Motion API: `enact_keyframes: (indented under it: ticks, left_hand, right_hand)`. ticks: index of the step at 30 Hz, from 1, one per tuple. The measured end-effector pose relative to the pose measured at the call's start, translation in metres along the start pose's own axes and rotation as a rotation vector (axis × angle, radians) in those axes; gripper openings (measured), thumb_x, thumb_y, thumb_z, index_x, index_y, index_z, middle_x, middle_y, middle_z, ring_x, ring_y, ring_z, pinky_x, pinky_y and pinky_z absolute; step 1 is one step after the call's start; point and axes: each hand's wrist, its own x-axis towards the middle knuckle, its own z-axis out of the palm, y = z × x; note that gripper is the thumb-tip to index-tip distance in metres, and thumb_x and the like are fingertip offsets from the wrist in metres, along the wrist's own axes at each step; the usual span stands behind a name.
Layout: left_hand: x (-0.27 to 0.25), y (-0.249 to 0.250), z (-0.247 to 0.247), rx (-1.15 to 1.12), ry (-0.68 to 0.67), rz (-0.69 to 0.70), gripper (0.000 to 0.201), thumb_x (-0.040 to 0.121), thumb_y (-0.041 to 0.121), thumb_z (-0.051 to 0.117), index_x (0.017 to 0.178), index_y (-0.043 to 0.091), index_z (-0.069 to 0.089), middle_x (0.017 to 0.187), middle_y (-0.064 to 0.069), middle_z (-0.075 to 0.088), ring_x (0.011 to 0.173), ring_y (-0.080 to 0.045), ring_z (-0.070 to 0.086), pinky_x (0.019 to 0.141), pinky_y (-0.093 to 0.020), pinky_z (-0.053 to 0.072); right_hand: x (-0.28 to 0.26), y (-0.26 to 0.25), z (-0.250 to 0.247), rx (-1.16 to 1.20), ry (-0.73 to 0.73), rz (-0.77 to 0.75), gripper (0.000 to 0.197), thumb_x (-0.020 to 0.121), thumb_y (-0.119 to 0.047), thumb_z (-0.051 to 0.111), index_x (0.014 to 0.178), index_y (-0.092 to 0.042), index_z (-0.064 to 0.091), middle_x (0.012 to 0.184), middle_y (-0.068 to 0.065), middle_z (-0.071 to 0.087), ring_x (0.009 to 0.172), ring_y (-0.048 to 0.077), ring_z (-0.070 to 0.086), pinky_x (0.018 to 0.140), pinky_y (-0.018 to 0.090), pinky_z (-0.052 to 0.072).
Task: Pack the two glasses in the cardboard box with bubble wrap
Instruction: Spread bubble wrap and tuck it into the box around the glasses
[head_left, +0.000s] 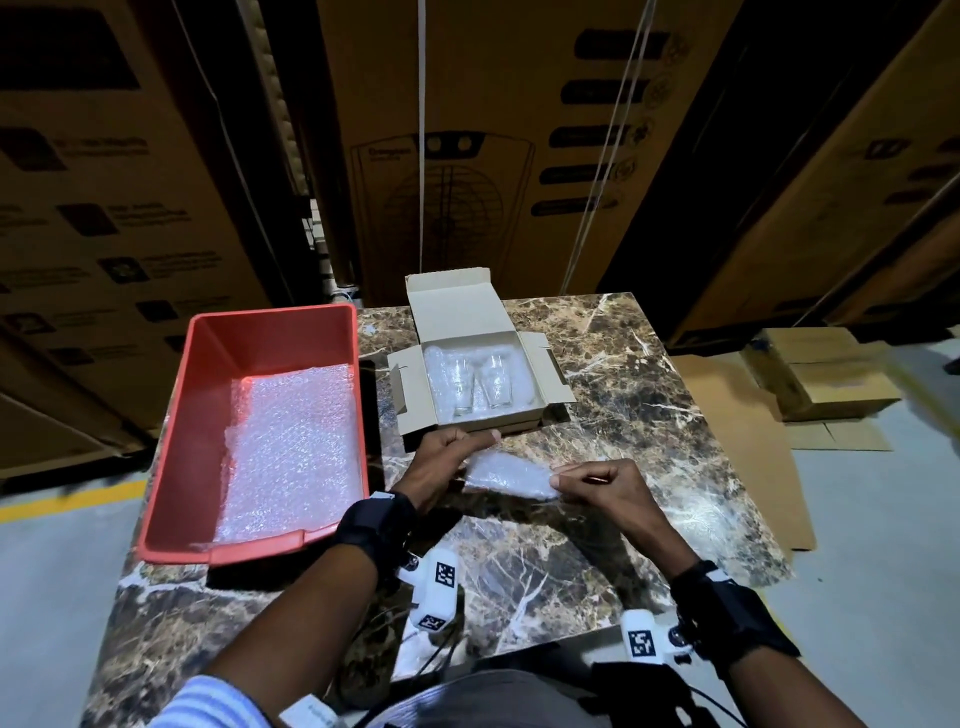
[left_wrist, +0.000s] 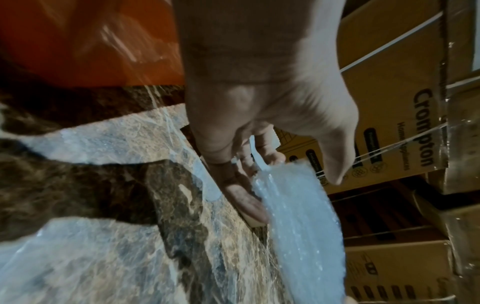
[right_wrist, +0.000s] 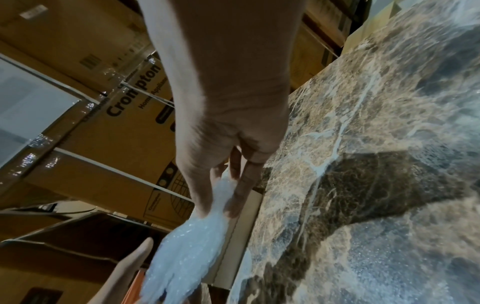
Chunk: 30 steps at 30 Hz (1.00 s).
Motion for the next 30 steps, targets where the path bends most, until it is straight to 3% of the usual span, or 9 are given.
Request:
enact_keyframes:
  ticks: [2,5,9,13,16,20,23,26,30]
  left_hand:
    - [0.002,0.0,0.0,0.081,-0.032,0.02,0.048,0.064,0.049,0.094,0.077,0.016,0.061,0.076,0.001,0.059,0.074,-0.017,0.055,0.073,-0.03,0.043]
    - [0.003,0.006,-0.003,0.177,-0.081,0.0,0.045,0.064,0.035,0.098,0.096,0.014,0.073,0.099,-0.001,0.074,0.091,-0.018,0.069,0.079,-0.03,0.052]
    - [0.001,0.018,-0.01,0.234,-0.184,-0.008,0.04,0.073,0.013,0.092,0.11,0.014,0.079,0.11,0.002,0.077,0.093,0.0,0.072,0.075,-0.008,0.051]
    - [0.012,0.027,-0.016,0.291,-0.202,0.016,0.04,0.071,0.008,0.093,0.108,0.017,0.081,0.107,0.001,0.079,0.101,-0.01,0.072,0.083,-0.016,0.055]
    - [0.021,0.036,-0.011,0.318,-0.161,0.074,0.04,0.069,0.002,0.092,0.106,0.014,0.082,0.108,0.001,0.079,0.101,-0.008,0.07,0.089,-0.023,0.054]
    - [0.035,0.049,-0.007,0.323,-0.151,0.135,0.042,0.07,-0.002,0.089,0.108,0.013,0.08,0.095,-0.005,0.078,0.078,-0.002,0.066,0.075,-0.023,0.052]
    - [0.047,0.058,-0.006,0.348,-0.172,0.144,0.045,0.071,0.0,0.089,0.112,0.017,0.079,0.08,-0.01,0.067,0.049,-0.005,0.043,0.061,-0.027,0.039]
    - [0.055,0.069,-0.008,0.364,-0.212,0.156,0.053,0.074,-0.001,0.086,0.122,0.019,0.074,0.069,-0.009,0.055,0.045,-0.009,0.031,0.051,-0.024,0.028]
    - [0.065,0.085,-0.011,0.357,-0.198,0.145,0.061,0.077,-0.006,0.082,0.13,0.022,0.067,0.06,-0.001,0.049,0.045,-0.008,0.035,0.049,-0.017,0.032]
  right_hand:
    - [0.005,0.0,0.0,-0.034,-0.016,-0.021,0.013,0.075,-0.012,0.088,0.082,-0.004,0.081,0.092,0.005,0.079,0.091,0.022,0.075,0.085,0.032,0.059]
    - [0.014,-0.003,0.002,-0.045,-0.061,-0.037,0.01,0.073,-0.006,0.089,0.077,-0.003,0.08,0.089,0.006,0.079,0.087,0.021,0.074,0.081,0.029,0.059]
    - [0.031,-0.005,-0.002,-0.08,-0.135,-0.05,0.022,0.07,-0.001,0.09,0.085,-0.002,0.074,0.091,0.007,0.074,0.082,0.015,0.07,0.075,0.025,0.056]
    - [0.047,-0.011,-0.011,-0.091,-0.246,-0.003,0.043,0.069,0.005,0.089,0.106,-0.004,0.068,0.093,0.009,0.066,0.08,0.009,0.066,0.069,0.02,0.054]
    - [0.061,-0.017,-0.014,-0.174,-0.336,-0.013,0.044,0.074,0.002,0.087,0.113,-0.011,0.072,0.111,0.007,0.068,0.093,0.007,0.068,0.079,0.019,0.055]
    - [0.079,-0.029,-0.006,-0.292,-0.457,-0.038,0.037,0.082,-0.017,0.086,0.117,-0.02,0.075,0.12,-0.006,0.073,0.111,0.008,0.068,0.094,0.024,0.054]
    - [0.091,-0.042,0.007,-0.293,-0.471,-0.065,0.032,0.086,-0.03,0.083,0.116,-0.024,0.076,0.114,-0.012,0.075,0.11,0.002,0.068,0.097,0.021,0.052]
    - [0.105,-0.049,0.016,-0.365,-0.468,-0.107,0.027,0.084,-0.035,0.083,0.11,-0.029,0.078,0.104,-0.013,0.076,0.101,0.001,0.069,0.09,0.021,0.053]
    - [0.12,-0.054,0.022,-0.365,-0.475,-0.125,0.023,0.086,-0.037,0.082,0.1,-0.019,0.08,0.096,-0.002,0.078,0.087,0.01,0.07,0.079,0.026,0.05]
